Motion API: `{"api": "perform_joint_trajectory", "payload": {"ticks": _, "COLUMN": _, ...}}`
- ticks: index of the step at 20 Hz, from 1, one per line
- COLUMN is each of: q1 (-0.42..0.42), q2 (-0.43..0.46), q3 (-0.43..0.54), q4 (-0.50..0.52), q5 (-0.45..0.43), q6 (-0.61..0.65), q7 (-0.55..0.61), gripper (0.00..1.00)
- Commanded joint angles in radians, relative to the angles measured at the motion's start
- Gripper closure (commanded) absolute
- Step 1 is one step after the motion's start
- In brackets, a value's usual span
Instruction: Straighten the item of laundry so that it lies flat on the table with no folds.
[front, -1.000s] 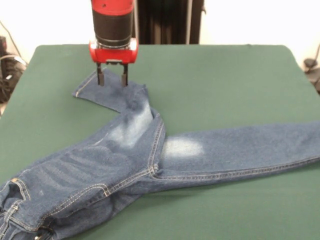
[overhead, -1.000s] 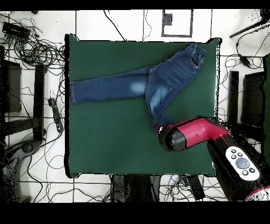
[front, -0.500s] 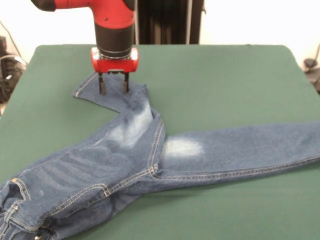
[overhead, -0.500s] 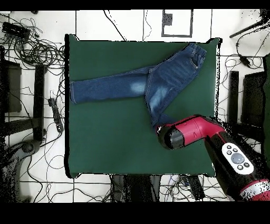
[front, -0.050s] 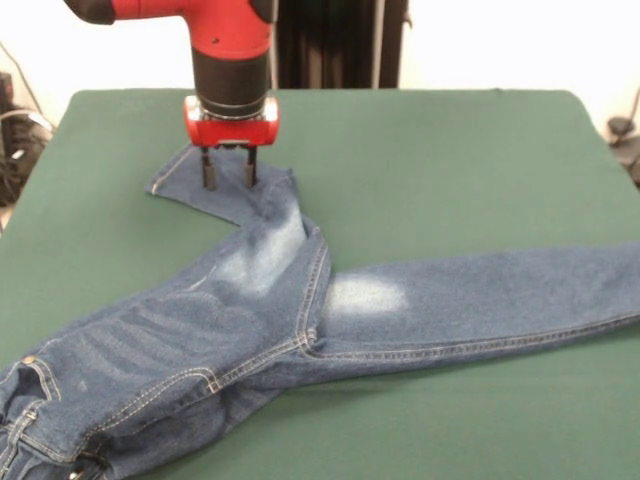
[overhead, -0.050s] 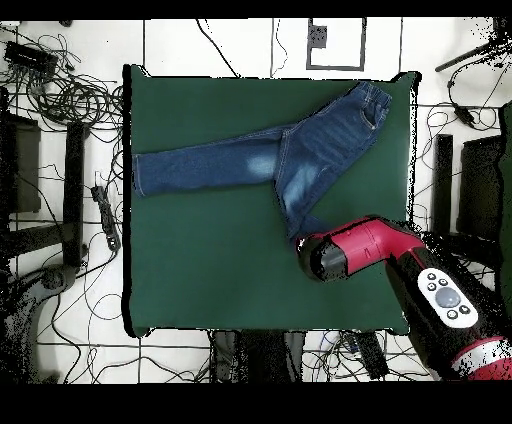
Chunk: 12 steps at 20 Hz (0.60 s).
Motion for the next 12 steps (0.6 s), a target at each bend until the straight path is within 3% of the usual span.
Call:
{"api": "perform_joint_trajectory", "payload": {"ticks": 1, "q1": 0.056, "q2": 0.159, "q3": -0.009, "q4": -0.108, "q5": -0.102, "q6": -0.021, "q7": -0.245, "gripper": 1.00}}
{"api": "perform_joint_trajectory", "payload": {"ticks": 12, "q1": 0.051, "q2": 0.167, "q3": -0.002, "q4": -0.108, "q5": -0.053, "q6": -0.025, "q7": -0.194, "gripper": 1.00}}
